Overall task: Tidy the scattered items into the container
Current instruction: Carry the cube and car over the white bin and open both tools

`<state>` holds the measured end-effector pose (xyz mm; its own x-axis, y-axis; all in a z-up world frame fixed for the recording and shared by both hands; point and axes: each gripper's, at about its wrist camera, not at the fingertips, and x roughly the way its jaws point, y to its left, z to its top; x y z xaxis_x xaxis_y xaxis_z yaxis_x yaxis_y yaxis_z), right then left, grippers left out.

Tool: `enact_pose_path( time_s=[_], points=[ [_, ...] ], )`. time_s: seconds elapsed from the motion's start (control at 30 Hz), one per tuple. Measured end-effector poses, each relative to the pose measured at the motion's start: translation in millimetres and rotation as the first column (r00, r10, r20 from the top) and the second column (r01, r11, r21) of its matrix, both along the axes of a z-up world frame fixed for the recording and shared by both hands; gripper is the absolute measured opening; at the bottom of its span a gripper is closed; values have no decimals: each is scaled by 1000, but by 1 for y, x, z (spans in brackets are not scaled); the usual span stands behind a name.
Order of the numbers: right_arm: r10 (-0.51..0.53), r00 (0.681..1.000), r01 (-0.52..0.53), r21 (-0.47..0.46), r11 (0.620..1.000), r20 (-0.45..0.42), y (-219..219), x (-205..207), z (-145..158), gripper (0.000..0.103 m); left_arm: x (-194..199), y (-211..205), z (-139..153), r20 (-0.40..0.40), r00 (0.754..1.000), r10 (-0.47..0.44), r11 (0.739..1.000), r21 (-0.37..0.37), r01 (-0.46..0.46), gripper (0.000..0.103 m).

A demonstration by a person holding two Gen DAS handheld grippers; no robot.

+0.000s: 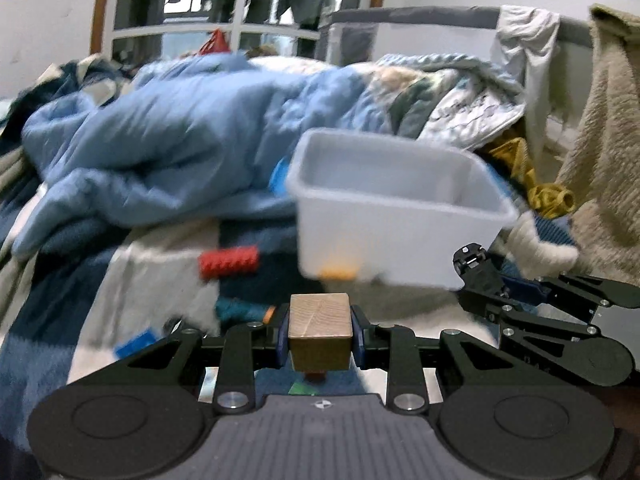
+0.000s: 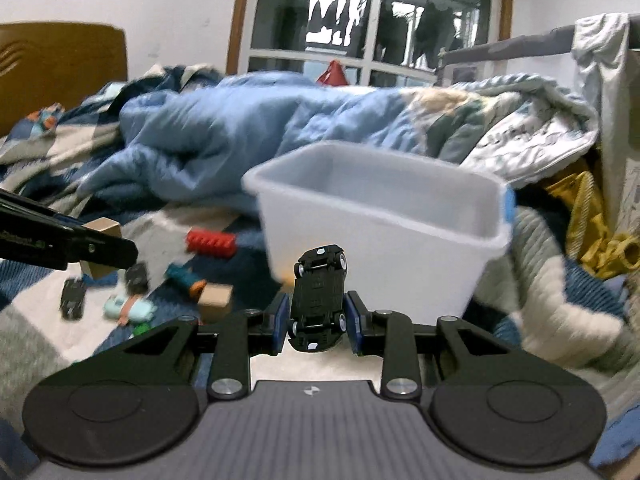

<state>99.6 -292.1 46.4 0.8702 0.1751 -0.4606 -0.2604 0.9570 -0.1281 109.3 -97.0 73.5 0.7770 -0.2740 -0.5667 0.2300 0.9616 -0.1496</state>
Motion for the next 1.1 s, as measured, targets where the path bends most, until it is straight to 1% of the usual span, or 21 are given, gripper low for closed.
enact_pose_path(
  time_s=[0.13, 0.23, 0.4, 0.5, 0.6, 0.77, 0.9, 1.03, 1.1],
  points=[
    [-27, 998, 27, -1, 1000, 49, -15, 9, 21, 33, 19, -18, 22, 45, 999, -29, 1000, -8, 30, 33],
    [-48, 994, 49, -7, 999, 100, -23, 19, 36, 33, 37, -30, 37, 66, 997, -49, 997, -49, 52, 33],
    [-66, 989, 68, -6, 998, 134, -36, 45, 55, 33, 70, -48, 58, 115, 992, -59, 995, -68, 67, 33],
    [-68, 988, 71, -11, 997, 140, -39, 63, 60, 33, 94, -58, 61, 102, 993, -54, 993, -99, 64, 33],
    [-74, 989, 73, 16, 997, 124, -41, 85, 61, 33, 116, -69, 56, 89, 995, -48, 994, -95, 56, 33],
    [-89, 992, 88, 22, 996, 92, -43, 118, 53, 33, 155, -90, 34, 62, 997, -48, 999, -20, 50, 33],
    [-99, 994, 98, 21, 995, 43, -47, 139, 38, 33, 182, -97, 13, 29, 999, -42, 999, 19, 41, 33],
    [-103, 995, 103, 24, 994, -17, -51, 153, 20, 33, 200, -99, -9, -33, 999, -41, 998, 36, 43, 33],
    [-101, 994, 101, 13, 995, -46, -52, 159, 12, 33, 206, -98, -18, -67, 997, -43, 999, 25, 45, 33]
  ],
)
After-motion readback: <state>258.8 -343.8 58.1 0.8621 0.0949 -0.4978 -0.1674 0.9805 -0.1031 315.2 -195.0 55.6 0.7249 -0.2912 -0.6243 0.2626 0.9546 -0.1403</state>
